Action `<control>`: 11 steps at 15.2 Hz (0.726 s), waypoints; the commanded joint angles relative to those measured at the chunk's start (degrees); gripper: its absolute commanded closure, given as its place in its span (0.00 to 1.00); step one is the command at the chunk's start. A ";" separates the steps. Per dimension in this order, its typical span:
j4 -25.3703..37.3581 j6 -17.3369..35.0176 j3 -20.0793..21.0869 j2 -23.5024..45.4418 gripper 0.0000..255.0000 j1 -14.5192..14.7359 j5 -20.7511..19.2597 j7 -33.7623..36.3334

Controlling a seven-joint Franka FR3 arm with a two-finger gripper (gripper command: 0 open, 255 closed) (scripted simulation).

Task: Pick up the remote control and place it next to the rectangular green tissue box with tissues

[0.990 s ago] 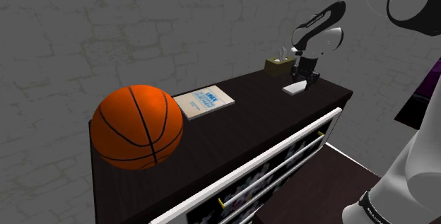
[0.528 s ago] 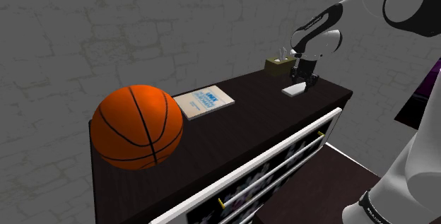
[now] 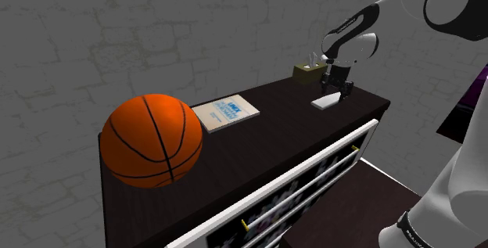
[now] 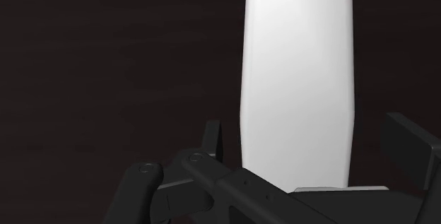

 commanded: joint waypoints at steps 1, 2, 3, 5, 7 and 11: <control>0.71 -1.64 -0.38 -1.21 0.00 0.34 -1.07 0.72; 1.51 -3.30 -0.72 -2.35 0.00 0.64 -2.07 1.39; 2.39 -4.99 -0.99 -3.43 0.00 0.91 -2.99 2.02; 3.15 -6.34 -1.14 -4.23 0.00 1.07 -3.67 2.48; 3.14 -6.34 -1.14 -4.23 0.00 1.07 -3.67 2.49; 3.15 -6.34 -1.14 -4.23 0.00 1.06 -3.67 2.49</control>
